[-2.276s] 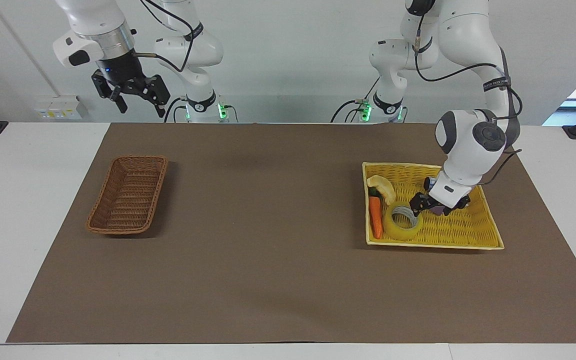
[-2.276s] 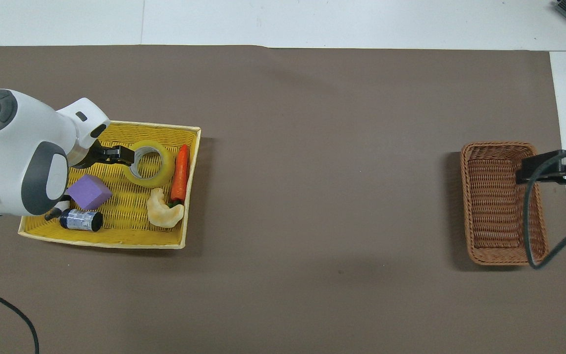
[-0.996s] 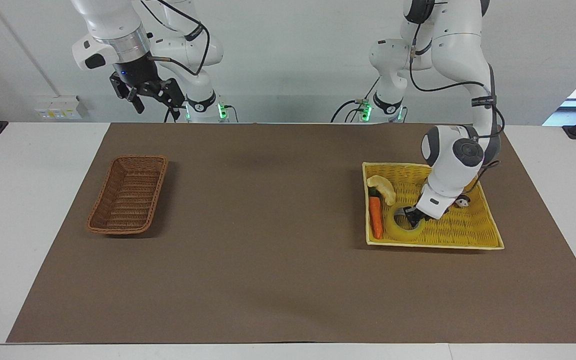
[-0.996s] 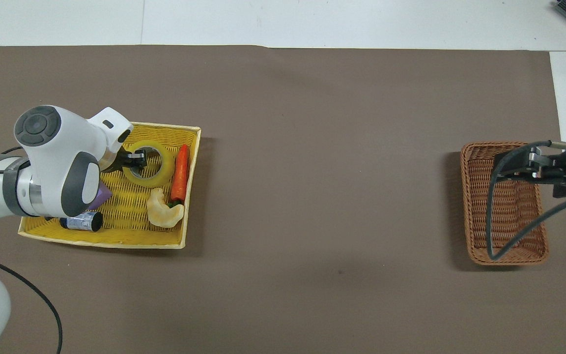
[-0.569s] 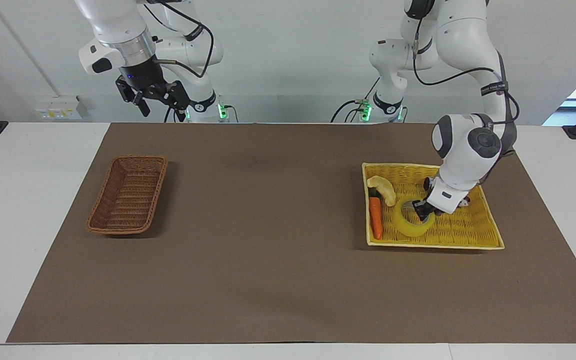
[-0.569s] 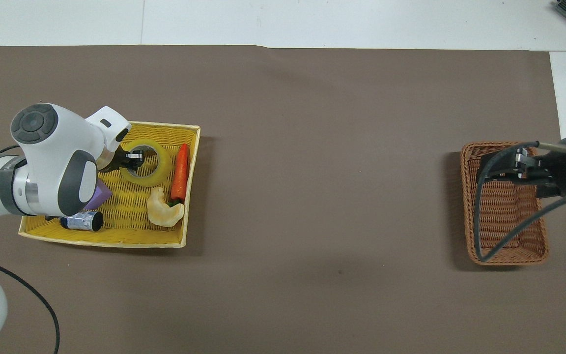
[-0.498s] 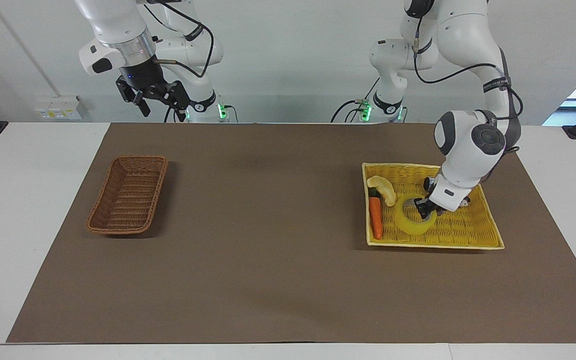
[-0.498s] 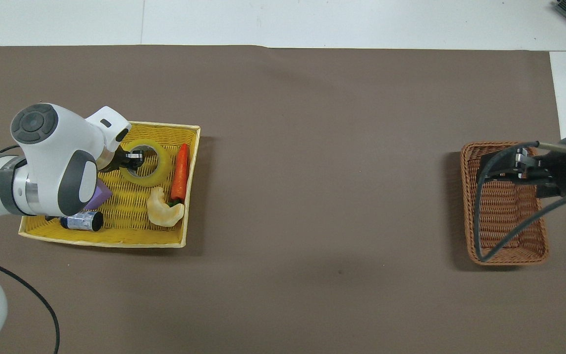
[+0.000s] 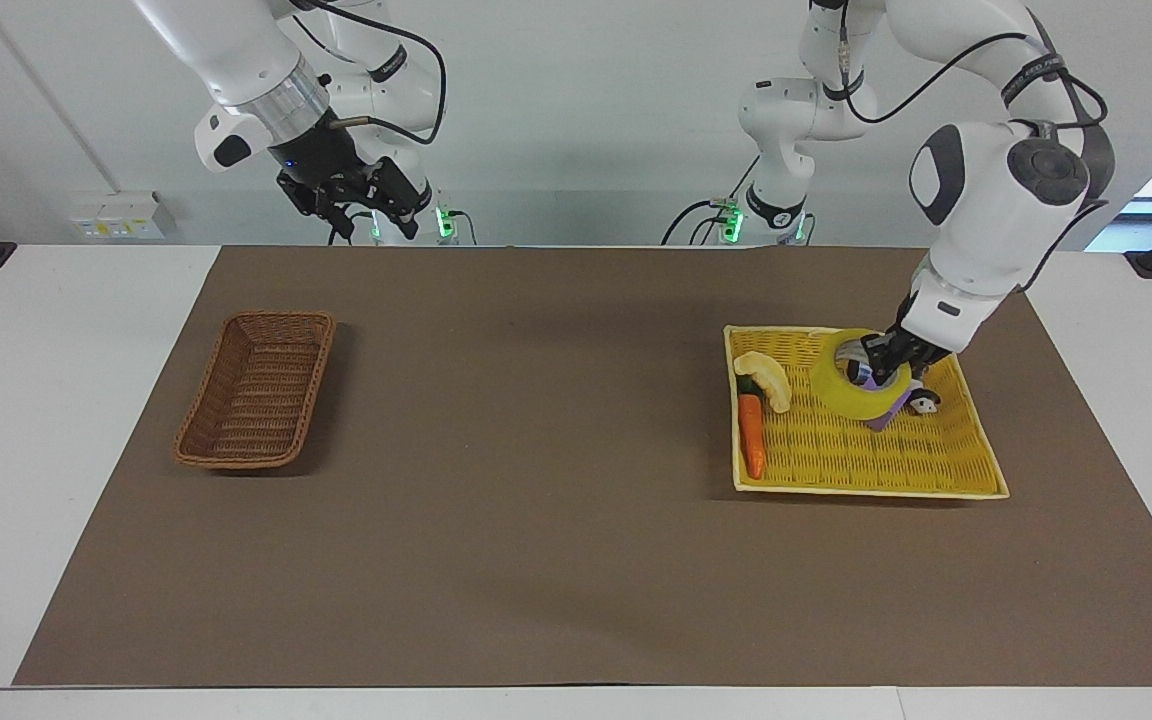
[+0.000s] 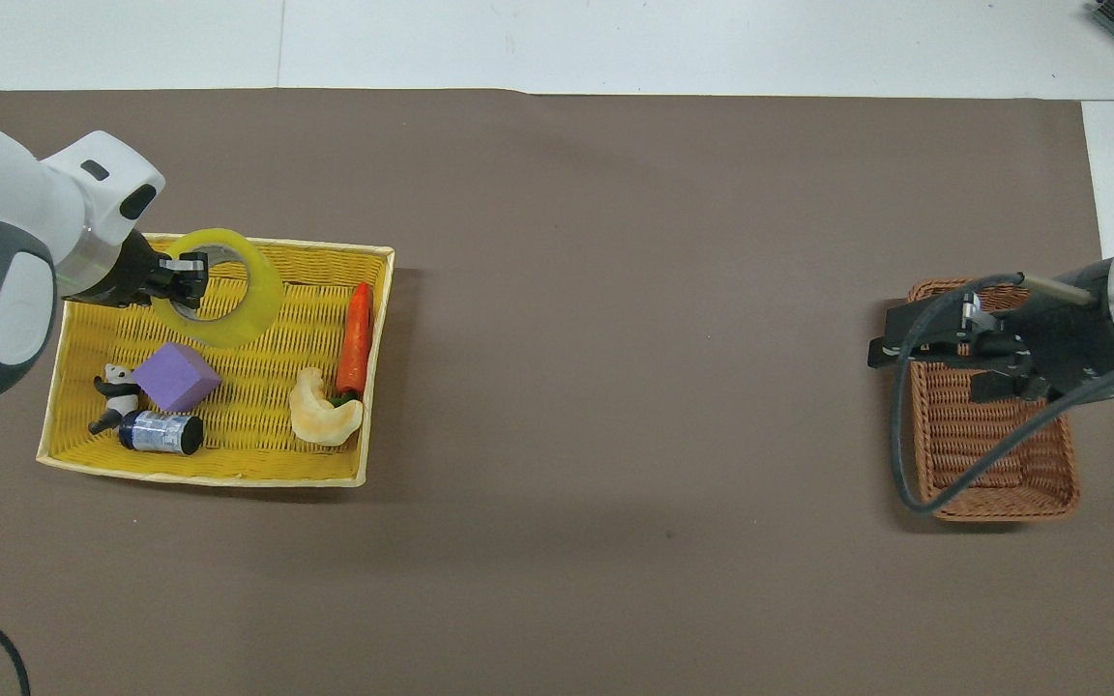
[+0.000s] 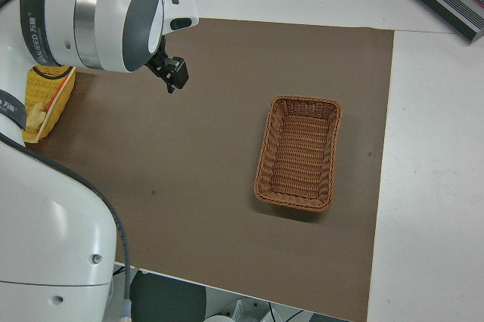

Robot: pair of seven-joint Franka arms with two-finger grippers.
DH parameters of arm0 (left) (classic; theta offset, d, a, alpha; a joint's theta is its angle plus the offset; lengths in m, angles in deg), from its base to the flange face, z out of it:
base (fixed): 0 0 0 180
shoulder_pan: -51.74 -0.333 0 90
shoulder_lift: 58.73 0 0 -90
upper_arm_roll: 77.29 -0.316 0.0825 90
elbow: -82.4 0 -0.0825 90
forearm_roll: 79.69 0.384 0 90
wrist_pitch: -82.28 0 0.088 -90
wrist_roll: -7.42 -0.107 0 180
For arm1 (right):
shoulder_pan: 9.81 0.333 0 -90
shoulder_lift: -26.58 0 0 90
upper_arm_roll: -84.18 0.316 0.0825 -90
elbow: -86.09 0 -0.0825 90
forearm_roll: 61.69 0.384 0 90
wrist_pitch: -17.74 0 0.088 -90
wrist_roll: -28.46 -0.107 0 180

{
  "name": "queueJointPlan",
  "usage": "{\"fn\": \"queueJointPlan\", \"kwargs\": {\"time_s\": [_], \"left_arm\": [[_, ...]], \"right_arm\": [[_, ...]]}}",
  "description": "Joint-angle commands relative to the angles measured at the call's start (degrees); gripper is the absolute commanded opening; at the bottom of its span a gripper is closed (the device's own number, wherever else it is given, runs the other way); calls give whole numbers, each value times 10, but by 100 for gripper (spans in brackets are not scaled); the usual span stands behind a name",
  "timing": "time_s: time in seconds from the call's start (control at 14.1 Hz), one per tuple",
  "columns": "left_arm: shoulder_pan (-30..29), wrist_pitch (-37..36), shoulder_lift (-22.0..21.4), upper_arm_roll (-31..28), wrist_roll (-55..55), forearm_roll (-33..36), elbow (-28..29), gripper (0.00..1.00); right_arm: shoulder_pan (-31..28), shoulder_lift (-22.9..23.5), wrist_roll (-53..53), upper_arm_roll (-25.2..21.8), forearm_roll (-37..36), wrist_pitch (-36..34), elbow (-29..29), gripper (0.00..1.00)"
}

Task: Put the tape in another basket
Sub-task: 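Lift the tape with the left gripper while the right gripper reaches toward it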

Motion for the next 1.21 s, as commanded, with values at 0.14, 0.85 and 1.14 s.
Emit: {"fn": "queueJointPlan", "kwargs": {"time_s": [0.14, 0.85, 1.14], "left_arm": [[11, -127, -27, 12, 19, -5, -67, 0], [11, -158, -38, 108, 157, -99, -100, 0], [12, -134, -53, 131, 156, -181, -82, 0]], "right_arm": [[21, -5, -6, 7, 87, 74, 30, 100], [175, 58, -158, 8, 144, 267, 31, 100], [228, 78, -180, 7, 165, 338, 30, 100]]}}
